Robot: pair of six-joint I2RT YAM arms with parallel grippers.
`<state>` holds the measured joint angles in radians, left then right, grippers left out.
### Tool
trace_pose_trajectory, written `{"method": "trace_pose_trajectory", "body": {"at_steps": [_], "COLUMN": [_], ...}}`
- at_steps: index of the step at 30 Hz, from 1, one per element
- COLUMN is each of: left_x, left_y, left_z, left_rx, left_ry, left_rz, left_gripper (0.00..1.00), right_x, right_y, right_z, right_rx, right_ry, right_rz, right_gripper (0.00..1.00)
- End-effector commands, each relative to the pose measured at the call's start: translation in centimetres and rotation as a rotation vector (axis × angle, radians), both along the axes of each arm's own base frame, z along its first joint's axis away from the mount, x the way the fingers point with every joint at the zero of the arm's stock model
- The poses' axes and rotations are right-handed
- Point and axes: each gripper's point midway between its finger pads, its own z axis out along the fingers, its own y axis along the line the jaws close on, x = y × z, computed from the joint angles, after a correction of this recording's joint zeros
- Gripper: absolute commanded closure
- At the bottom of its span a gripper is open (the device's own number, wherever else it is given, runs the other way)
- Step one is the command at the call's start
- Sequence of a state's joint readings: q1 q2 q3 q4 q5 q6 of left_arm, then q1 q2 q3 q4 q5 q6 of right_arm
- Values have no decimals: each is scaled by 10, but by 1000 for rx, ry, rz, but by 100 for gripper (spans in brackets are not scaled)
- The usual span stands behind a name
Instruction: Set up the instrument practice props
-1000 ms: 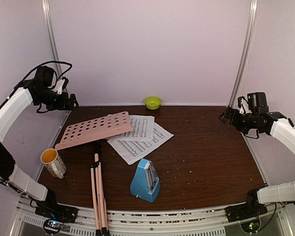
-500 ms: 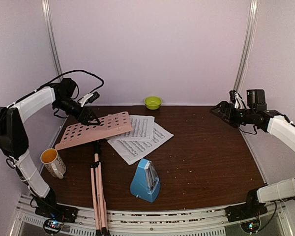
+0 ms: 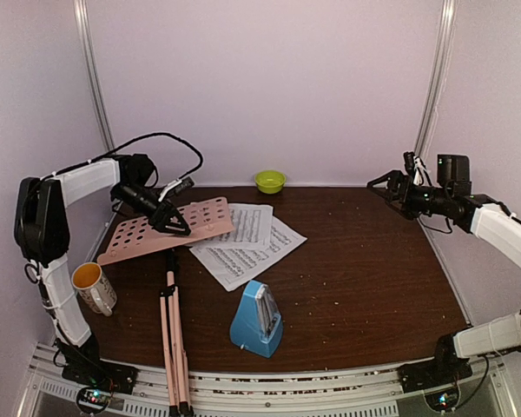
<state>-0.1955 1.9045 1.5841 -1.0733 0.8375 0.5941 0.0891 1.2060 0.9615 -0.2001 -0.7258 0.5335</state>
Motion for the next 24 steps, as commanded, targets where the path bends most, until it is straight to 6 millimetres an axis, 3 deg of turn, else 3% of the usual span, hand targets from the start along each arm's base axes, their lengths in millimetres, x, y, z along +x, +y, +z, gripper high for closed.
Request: {"method": "trace_pose_trajectory", "body": {"at_steps": [1, 10, 14, 20, 24], "left_x": [-3, -16, -20, -21, -15], "left_y": [-6, 3, 18, 26, 27], "left_z": [-5, -37, -55, -48, -32], "left_rx": [-29, 76, 183, 227, 233], "left_ry": [2, 24, 29, 0, -74], "left_rz": [-50, -81, -77, -71, -71], "left_gripper": [34, 41, 48, 55, 72], "right_x": [2, 0, 0, 1, 3], "right_y": [0, 1, 1, 2, 2], "right_z": [3, 0, -2, -5, -9], "right_rx": [36, 41, 49, 70, 82], "right_ry": [-17, -9, -8, -13, -10], "right_rz": [2, 4, 0, -1, -2], "right_gripper": [0, 0, 0, 0, 0]}}
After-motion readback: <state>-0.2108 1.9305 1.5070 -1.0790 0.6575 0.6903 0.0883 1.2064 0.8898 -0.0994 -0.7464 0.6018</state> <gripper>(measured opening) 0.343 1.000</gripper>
